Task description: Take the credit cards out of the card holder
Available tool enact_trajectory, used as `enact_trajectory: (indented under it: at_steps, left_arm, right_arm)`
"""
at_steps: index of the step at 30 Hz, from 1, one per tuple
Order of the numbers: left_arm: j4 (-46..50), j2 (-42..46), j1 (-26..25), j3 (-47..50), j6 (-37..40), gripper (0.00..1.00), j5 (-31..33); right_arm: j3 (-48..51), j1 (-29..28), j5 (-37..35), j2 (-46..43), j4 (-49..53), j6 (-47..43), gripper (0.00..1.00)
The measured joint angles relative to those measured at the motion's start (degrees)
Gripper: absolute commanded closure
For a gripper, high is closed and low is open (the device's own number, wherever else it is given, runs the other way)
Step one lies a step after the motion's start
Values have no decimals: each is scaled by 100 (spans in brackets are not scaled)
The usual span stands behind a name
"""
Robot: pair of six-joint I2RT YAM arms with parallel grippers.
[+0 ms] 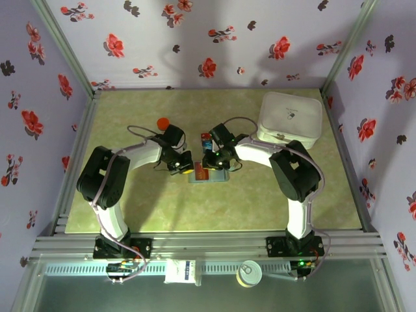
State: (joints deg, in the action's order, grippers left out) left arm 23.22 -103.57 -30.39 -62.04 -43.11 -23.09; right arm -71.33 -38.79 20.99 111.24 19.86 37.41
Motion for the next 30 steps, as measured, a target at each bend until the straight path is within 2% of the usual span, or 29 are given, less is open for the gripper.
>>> enact_trajectory:
  at_steps: [10, 30]
  left_arm:
    - [-2, -37, -186, -162, 0, 100, -4]
    - [216, -234, -192, -210, 282, 100, 212]
  right_arm:
    - [15, 39, 9, -57, -7, 7, 76]
    - [210, 98, 264, -57, -319, 227, 73]
